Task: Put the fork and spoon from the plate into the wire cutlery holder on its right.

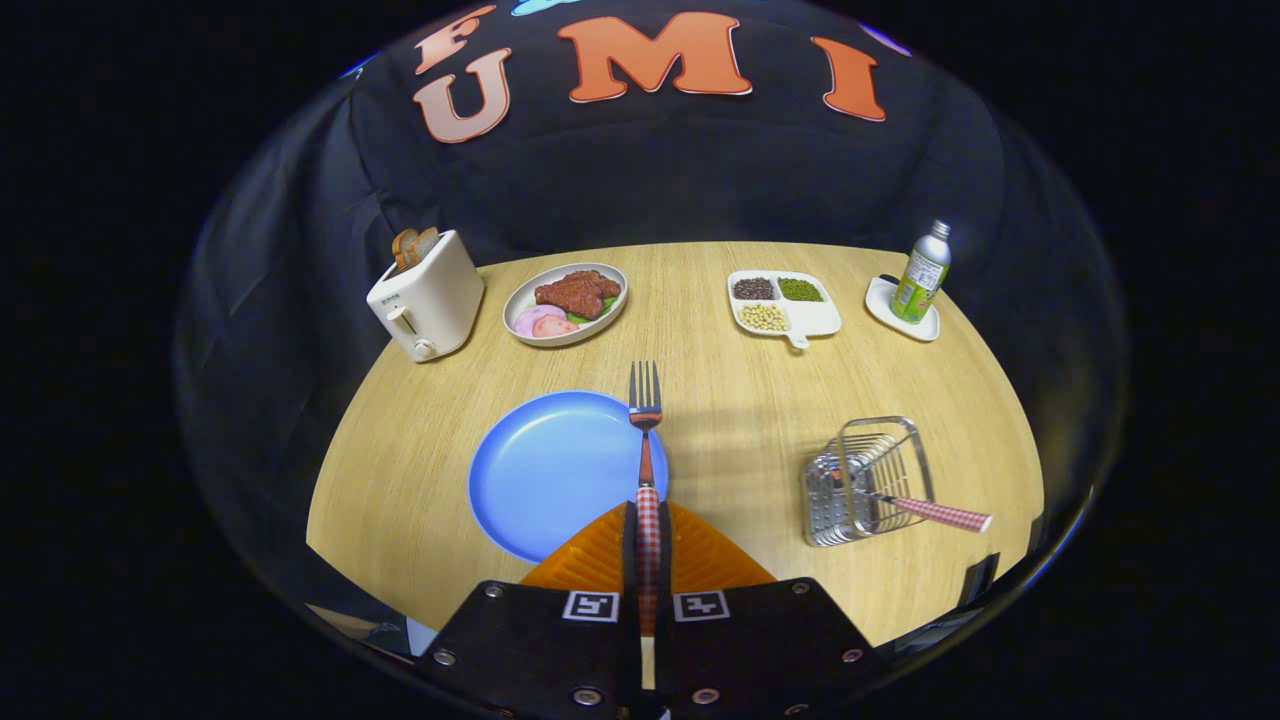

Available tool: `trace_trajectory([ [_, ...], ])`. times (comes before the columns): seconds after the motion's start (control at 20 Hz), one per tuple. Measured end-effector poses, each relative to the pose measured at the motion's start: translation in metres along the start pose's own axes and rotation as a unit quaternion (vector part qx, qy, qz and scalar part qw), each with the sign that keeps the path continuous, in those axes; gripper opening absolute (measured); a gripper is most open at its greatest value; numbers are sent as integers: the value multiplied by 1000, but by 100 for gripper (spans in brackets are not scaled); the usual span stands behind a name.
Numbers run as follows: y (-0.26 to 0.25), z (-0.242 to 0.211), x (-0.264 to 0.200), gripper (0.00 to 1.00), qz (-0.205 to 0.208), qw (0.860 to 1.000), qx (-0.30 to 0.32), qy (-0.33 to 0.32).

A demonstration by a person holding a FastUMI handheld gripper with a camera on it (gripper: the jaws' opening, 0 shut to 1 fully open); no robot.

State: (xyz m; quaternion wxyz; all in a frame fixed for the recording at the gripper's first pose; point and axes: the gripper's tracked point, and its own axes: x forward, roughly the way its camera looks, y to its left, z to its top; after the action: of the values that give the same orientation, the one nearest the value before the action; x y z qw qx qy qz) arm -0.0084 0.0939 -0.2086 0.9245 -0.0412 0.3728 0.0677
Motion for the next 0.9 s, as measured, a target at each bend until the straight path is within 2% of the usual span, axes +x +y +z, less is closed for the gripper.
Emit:
trace_trajectory([
  [0.5,-102,-2,-43,5,-17,995,-56,78],
  [0.9,-138,-3,-48,5,-1,975,-125,182],
])
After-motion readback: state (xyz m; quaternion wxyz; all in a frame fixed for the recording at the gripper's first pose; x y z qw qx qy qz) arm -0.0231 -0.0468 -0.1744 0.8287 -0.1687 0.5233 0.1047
